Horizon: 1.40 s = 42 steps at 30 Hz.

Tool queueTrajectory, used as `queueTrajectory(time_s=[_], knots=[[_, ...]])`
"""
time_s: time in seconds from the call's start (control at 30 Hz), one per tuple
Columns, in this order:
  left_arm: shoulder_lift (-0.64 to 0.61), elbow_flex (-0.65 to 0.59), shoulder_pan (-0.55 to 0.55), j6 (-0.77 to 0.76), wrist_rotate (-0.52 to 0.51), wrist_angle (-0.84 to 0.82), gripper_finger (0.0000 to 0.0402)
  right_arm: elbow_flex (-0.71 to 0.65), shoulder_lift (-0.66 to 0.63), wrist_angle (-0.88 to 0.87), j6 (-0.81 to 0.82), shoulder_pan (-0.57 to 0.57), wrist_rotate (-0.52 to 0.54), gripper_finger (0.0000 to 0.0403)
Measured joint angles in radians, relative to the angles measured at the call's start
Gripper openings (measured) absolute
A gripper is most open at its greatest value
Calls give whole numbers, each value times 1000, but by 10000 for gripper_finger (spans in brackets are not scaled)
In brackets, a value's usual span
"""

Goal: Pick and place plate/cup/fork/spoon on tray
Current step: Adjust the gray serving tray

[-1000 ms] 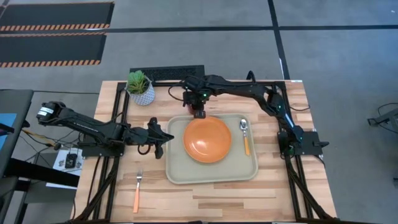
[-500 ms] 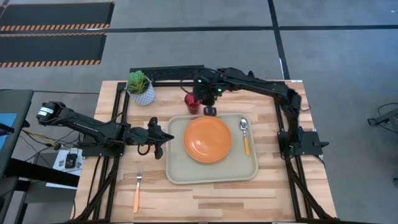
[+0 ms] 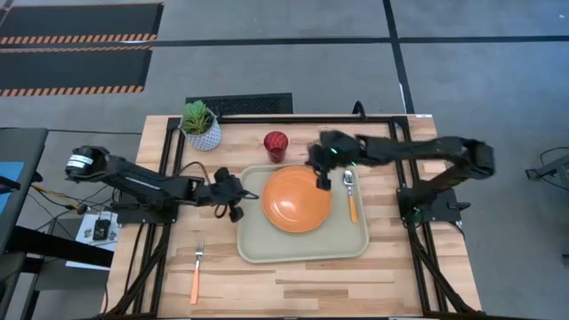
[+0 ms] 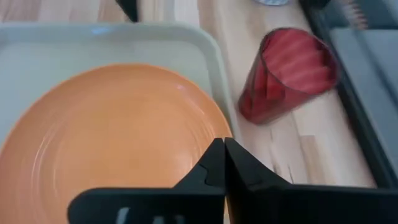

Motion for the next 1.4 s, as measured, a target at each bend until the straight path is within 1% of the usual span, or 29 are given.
queueTrajectory(time_s=[0.1,0.2,0.33,0.43,0.53,0.63,1.13,1.3,1.4], knots=[[68,12,50,7,-17,16,0,-101,-90,89,33,86,112,13],[116,20,91,8,-26,21,0,-162,-159,138,59,169,193,9],[160,26,128,12,-39,31,0,-187,-204,152,68,256,282,7],[190,26,148,16,-41,28,0,-192,-217,149,68,295,328,11],[205,26,158,15,-66,38,0,-191,-216,151,68,320,365,15],[207,26,164,20,-88,37,0,-191,-214,154,67,333,384,14],[207,26,233,57,-91,31,0,-191,-212,157,67,335,388,11],[203,26,237,83,-91,39,0,-191,-212,158,65,335,388,12],[184,45,237,103,-85,12,0,-191,-212,158,65,335,388,14]])
